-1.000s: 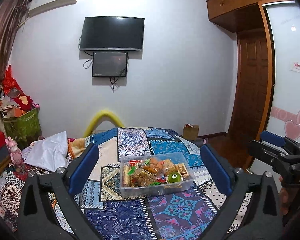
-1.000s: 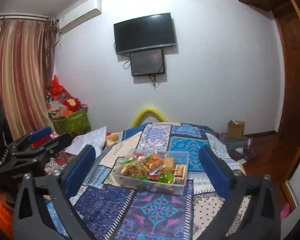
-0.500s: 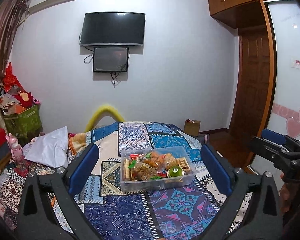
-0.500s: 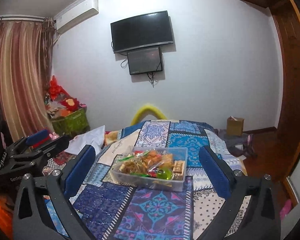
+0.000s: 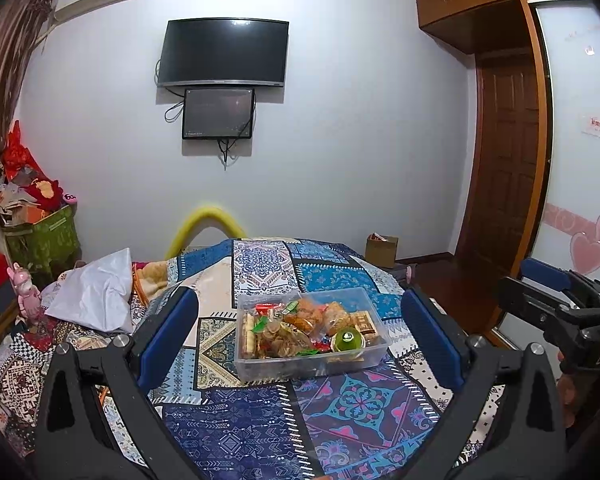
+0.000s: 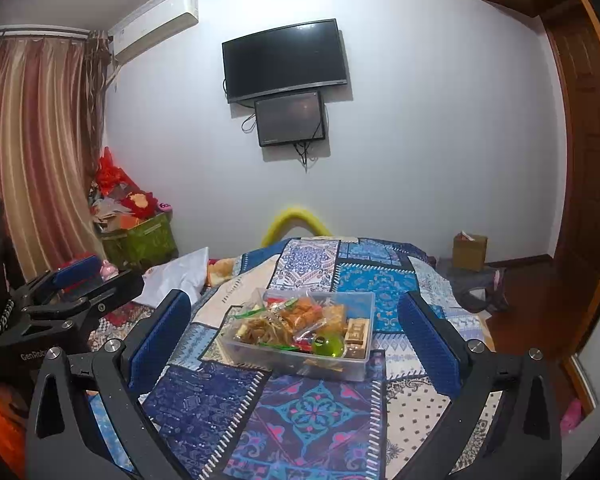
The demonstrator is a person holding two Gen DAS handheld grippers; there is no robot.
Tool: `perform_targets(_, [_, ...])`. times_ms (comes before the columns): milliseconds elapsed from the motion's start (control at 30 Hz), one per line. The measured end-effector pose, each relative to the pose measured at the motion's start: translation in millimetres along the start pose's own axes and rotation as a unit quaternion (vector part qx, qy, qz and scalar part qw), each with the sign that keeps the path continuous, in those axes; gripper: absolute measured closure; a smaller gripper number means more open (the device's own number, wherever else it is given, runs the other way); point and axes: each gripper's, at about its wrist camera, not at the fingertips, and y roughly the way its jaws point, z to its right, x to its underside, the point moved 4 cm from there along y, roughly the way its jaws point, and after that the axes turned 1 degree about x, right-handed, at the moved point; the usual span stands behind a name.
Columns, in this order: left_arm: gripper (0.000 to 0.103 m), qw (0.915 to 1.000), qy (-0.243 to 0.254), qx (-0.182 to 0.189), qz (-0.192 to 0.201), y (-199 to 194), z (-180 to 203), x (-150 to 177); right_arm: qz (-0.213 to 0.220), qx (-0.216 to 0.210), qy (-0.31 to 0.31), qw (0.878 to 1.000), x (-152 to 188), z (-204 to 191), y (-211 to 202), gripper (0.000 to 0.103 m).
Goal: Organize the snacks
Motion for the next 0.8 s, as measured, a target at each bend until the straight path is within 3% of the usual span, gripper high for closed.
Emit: perform_targets(800, [0.0, 0.9999, 0.006, 0.009, -0.007, 2.8, 4.0, 0.7, 0.002, 0.001, 0.002, 1.0, -1.2, 3.2, 1.0, 0.0])
